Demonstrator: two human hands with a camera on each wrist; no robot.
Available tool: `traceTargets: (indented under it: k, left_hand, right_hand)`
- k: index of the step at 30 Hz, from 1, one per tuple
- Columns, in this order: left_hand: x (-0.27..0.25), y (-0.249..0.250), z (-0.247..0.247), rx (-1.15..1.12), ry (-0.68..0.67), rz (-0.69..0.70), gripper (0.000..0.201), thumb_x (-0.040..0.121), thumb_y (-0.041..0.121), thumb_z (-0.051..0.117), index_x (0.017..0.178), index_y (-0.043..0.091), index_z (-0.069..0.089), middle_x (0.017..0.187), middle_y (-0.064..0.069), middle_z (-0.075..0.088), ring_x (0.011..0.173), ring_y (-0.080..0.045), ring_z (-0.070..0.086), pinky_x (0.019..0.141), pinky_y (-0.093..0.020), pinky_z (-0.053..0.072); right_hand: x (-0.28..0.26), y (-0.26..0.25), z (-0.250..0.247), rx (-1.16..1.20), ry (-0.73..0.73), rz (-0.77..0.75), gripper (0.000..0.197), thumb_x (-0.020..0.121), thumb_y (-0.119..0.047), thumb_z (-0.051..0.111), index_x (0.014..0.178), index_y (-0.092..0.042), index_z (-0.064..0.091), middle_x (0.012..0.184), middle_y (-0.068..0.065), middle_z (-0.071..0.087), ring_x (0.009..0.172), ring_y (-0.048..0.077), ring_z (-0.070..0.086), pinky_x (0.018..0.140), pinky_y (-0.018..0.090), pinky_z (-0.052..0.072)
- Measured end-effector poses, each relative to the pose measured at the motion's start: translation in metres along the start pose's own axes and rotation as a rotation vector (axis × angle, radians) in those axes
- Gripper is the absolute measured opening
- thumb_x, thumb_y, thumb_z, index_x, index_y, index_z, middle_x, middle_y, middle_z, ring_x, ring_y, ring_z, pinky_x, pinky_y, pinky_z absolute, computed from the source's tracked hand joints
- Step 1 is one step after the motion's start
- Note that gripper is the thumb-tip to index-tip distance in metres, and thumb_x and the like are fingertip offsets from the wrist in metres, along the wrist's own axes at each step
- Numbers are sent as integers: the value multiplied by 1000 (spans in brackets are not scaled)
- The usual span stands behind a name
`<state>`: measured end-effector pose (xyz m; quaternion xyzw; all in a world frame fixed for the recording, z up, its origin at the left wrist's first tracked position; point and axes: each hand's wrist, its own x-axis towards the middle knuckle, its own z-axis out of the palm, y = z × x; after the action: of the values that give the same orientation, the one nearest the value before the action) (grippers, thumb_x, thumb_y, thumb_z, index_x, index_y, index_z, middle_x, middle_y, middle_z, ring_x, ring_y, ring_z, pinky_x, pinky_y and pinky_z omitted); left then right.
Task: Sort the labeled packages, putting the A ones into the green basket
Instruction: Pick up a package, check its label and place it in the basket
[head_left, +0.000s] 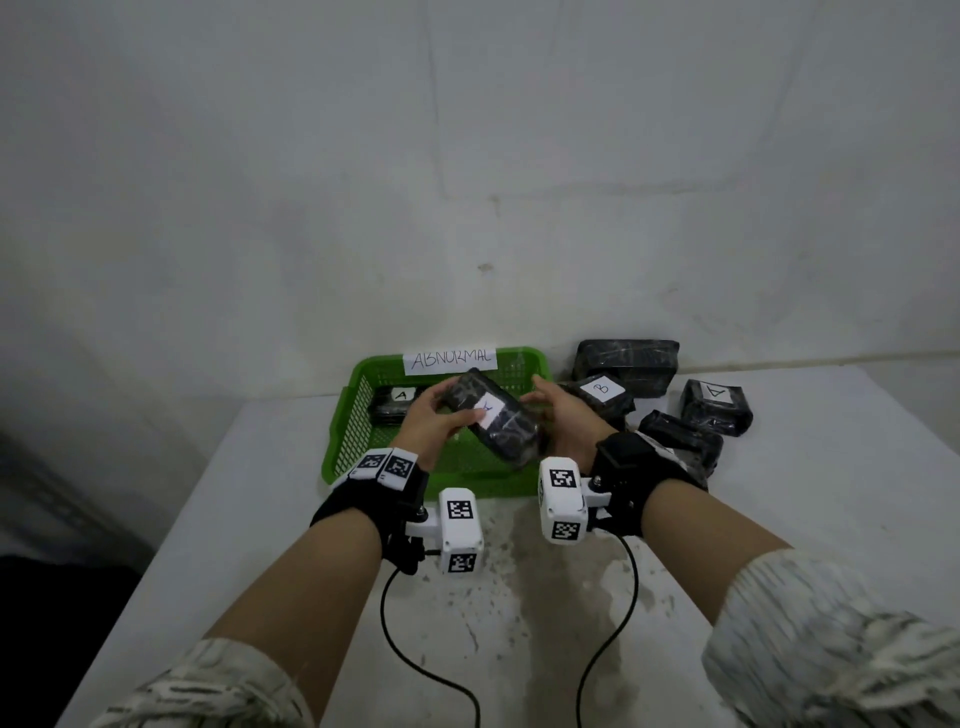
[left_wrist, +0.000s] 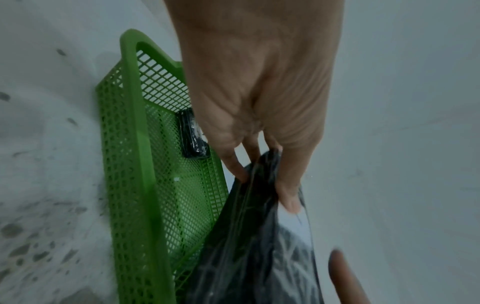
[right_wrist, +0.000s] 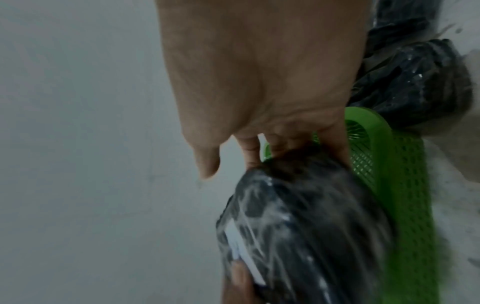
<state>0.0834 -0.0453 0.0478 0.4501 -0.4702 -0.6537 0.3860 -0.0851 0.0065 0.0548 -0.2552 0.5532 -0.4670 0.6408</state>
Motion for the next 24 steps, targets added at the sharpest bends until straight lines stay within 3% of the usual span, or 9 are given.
traceTargets:
  k: [2, 6, 8, 12, 14, 16, 18, 20, 24]
  left_hand:
    - [2, 2, -2, 48, -91, -13, 63, 74, -17, 62, 131, 7, 48, 133, -17, 51, 123, -30, 49, 100, -38, 44]
    - [8, 1, -7, 69, -121, -22, 68, 78, -14, 61, 138, 11, 41, 142, -15, 42, 129, -30, 44, 105, -45, 41]
    - [11, 4, -11, 82, -81, -13, 65, 80, -10, 61, 138, 12, 40, 139, -15, 43, 127, -29, 45, 100, -44, 44]
    - [23, 9, -22, 213, -85, -77, 48, 88, 5, 58, 134, 11, 45, 127, -16, 54, 102, -23, 57, 78, -34, 54]
    - [32, 10, -32, 280, -44, -76, 40, 90, 9, 57, 129, 11, 51, 127, -17, 57, 103, -24, 59, 85, -37, 53]
    - [42, 7, -46, 337, 68, -32, 34, 90, 8, 57, 124, 10, 55, 125, -16, 58, 112, -29, 57, 96, -42, 46]
    - [55, 4, -61, 397, 227, 32, 30, 90, 6, 54, 119, 10, 58, 117, -14, 61, 110, -30, 58, 89, -35, 45]
    - [70, -2, -77, 580, 437, 64, 28, 88, 10, 55, 115, 17, 60, 116, -11, 61, 108, -28, 56, 85, -31, 41]
    - [94, -16, -104, 860, 758, -101, 40, 84, 21, 58, 123, 24, 51, 135, -14, 41, 124, -32, 36, 102, -42, 29]
  right_hand:
    - [4, 2, 5, -215, -61, 33, 47, 91, -47, 56, 123, -13, 49, 118, 13, 56, 106, 33, 57, 71, 37, 54]
    - [20, 6, 10, -171, -34, -24, 65, 87, -22, 67, 140, -26, 28, 127, 12, 51, 103, 28, 56, 69, 36, 52]
    - [30, 3, 14, -84, -41, -37, 68, 87, -10, 63, 141, -30, 26, 125, 14, 51, 96, 26, 56, 60, 33, 50]
    - [52, -7, 30, 86, 76, -7, 44, 88, -8, 60, 127, -13, 38, 112, 18, 53, 81, 28, 57, 47, 31, 51]
    - [71, -9, 36, 187, 196, -13, 48, 87, -10, 62, 130, -5, 42, 105, 18, 57, 75, 27, 58, 43, 27, 50]
    - [89, -8, 41, 240, 275, -7, 53, 86, -16, 65, 133, -3, 45, 115, 20, 61, 74, 28, 61, 42, 25, 50]
    - [108, -3, 45, 288, 363, -4, 49, 86, -15, 66, 129, -2, 48, 121, 20, 60, 80, 29, 62, 48, 27, 51]
    - [126, 3, 45, 316, 447, 20, 47, 86, -11, 66, 128, -2, 47, 121, 20, 60, 97, 34, 62, 65, 36, 53]
    - [157, 12, 49, 364, 529, 59, 44, 86, -6, 64, 126, -2, 47, 123, 20, 57, 108, 38, 58, 79, 43, 52]
